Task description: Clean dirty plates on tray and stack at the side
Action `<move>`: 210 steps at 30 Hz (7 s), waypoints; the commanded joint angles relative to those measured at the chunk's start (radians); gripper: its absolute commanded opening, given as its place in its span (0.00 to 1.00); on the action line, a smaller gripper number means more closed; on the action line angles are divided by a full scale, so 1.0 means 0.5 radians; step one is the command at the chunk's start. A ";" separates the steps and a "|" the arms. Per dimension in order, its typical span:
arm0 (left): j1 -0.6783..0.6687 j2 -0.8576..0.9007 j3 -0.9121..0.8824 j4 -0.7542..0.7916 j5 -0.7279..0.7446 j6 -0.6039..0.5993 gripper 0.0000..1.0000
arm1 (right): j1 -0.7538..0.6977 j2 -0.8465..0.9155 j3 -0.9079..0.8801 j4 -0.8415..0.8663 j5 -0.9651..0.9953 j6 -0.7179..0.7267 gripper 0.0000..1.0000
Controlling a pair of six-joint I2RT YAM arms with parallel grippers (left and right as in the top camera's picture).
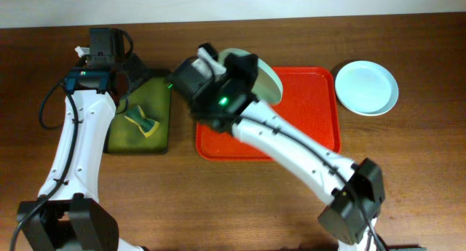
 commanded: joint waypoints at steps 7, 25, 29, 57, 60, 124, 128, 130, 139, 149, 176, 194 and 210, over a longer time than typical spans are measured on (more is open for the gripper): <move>0.011 0.009 -0.004 -0.003 0.001 0.010 0.99 | -2.119 0.091 -0.024 -0.232 -2.692 1.082 0.04; 0.010 0.009 -0.004 -0.003 0.001 0.010 0.99 | -2.525 0.436 -0.027 -0.230 -2.778 1.051 0.98; 0.011 0.009 -0.004 -0.003 0.001 0.010 0.99 | -2.406 0.446 -0.028 -0.002 -2.769 0.835 0.04; 0.011 0.009 -0.004 -0.003 0.001 0.010 0.99 | -1.990 -0.212 -0.188 -0.275 -2.817 0.780 0.98; 0.010 0.009 -0.004 -0.002 0.001 0.010 0.99 | -1.975 -0.578 -0.212 -0.646 -2.818 0.656 0.99; 0.011 0.009 -0.004 -0.003 0.001 0.010 0.99 | -1.676 -3.963 -3.854 1.831 -2.381 0.698 0.98; 0.011 0.009 -0.004 -0.003 0.001 0.010 0.99 | -1.676 -3.963 -3.854 1.831 -2.381 0.698 0.98; 0.011 0.009 -0.004 -0.003 0.000 0.010 0.99 | -1.676 -3.963 -3.854 1.831 -2.381 0.698 0.98; 0.024 -1.130 -1.086 0.436 -0.227 0.192 0.99 | -1.676 -3.963 -3.854 1.831 -2.381 0.698 0.98; 0.024 -3.161 -1.968 0.303 -0.202 0.693 0.99 | -1.676 -3.963 -3.854 1.831 -2.381 0.698 0.98; 0.025 -3.382 -3.048 1.549 0.207 1.289 0.99 | -1.676 -3.961 -3.854 1.831 -2.381 0.698 0.98; 0.025 -3.381 -3.047 1.552 0.252 1.289 0.99 | -1.677 -3.963 -3.854 1.832 -2.381 0.698 0.98; 0.025 -3.380 -3.047 1.552 0.252 1.289 0.99 | -1.676 -3.963 -3.854 1.811 -2.186 0.902 0.98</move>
